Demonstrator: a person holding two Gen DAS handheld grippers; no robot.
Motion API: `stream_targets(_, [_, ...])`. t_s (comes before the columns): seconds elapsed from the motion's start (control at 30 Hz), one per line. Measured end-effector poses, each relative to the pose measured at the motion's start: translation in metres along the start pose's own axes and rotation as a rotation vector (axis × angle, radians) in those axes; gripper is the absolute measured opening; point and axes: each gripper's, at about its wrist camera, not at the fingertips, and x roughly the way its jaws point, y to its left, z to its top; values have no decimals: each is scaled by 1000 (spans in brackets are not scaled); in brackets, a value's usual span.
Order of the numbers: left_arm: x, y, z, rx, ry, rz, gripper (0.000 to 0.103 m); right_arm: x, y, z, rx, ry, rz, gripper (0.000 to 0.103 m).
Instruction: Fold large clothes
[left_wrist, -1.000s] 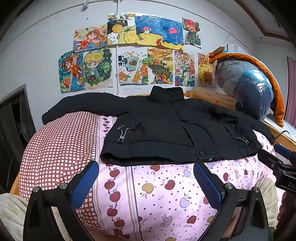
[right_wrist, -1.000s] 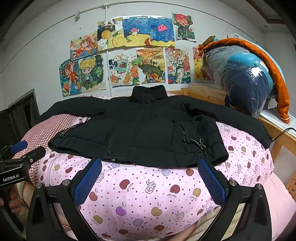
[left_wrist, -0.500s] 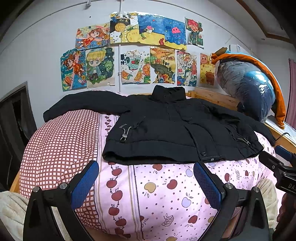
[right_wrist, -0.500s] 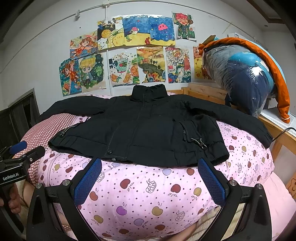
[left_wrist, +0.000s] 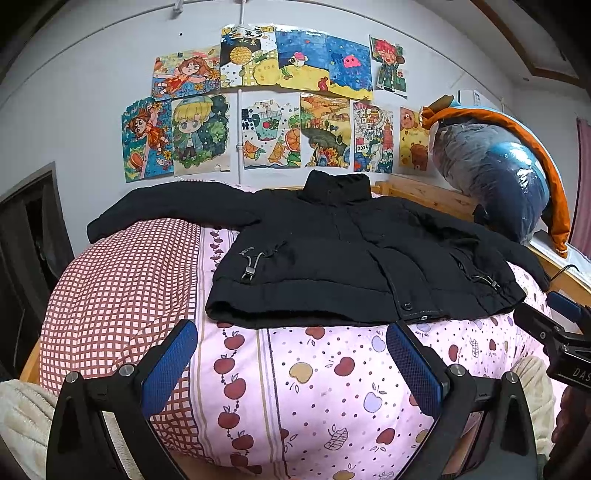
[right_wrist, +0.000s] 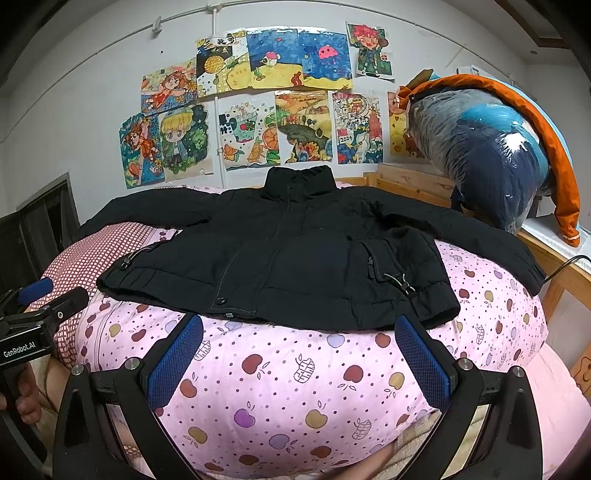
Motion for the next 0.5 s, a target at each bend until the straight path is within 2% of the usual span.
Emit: stream_targets(0.5, [0,-1,-1,0,0,-1,103,4,12,-7,-3,6,-2,102])
